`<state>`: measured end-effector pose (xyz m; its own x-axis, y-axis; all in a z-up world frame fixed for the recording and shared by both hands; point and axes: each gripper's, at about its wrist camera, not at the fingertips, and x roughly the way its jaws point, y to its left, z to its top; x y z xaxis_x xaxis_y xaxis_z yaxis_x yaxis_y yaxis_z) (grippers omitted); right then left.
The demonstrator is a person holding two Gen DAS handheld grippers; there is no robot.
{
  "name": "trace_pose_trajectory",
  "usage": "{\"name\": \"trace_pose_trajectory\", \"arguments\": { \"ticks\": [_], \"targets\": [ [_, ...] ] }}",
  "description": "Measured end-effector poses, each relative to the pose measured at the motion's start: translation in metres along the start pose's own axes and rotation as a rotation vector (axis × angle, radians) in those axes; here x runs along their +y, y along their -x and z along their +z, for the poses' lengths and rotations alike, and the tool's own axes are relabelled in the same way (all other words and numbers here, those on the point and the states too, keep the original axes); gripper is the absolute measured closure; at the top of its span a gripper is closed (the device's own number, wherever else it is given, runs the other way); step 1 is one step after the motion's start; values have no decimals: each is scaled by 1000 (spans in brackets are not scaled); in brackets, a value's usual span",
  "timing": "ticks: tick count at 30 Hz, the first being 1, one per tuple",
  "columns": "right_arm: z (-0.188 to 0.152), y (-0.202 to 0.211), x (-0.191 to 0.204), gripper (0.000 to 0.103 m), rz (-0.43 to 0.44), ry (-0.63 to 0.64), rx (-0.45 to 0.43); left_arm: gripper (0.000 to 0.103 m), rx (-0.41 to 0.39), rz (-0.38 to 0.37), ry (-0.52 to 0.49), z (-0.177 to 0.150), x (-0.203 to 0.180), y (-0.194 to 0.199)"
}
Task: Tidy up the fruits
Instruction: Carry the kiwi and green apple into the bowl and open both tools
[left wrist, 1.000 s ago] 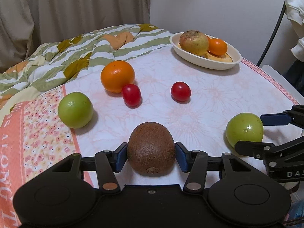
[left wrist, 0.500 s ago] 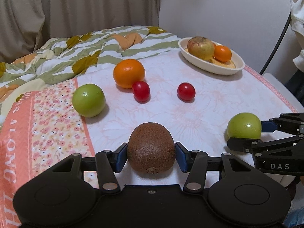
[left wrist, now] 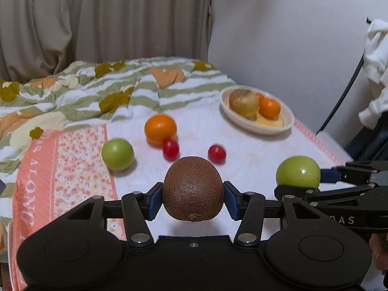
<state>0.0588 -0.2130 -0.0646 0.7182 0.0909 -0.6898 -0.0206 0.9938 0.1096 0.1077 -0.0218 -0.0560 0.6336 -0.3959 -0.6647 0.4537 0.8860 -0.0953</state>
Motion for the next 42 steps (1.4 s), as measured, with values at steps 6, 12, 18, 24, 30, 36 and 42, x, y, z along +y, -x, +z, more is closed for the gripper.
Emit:
{"name": "trace_pose_trajectory", "arguments": {
  "ticks": [6,12,18,24,30,36,42],
  "targets": [
    [19,28,-23,32,-9,1,-32,47,-64,22,-2,22,-19,21],
    [38,47,-63,32,8,17,-76,47,-116,53,14,44,-48,29],
    [59,49,-112,32,56,55,-89,47,-146,110,65,65,-85,23],
    [81,37,-158,32,101,107,-95,47,-161,151,113,83,-120,1],
    [101,20,-199,32,133,157,-90,47,-154,176,152,97,-148,-30],
    [113,1,-226,32,130,153,-79,47,-113,162,160,108,-166,-71],
    [114,-17,-246,32,117,107,-52,47,-42,130,133,113,-174,-115]
  ]
}}
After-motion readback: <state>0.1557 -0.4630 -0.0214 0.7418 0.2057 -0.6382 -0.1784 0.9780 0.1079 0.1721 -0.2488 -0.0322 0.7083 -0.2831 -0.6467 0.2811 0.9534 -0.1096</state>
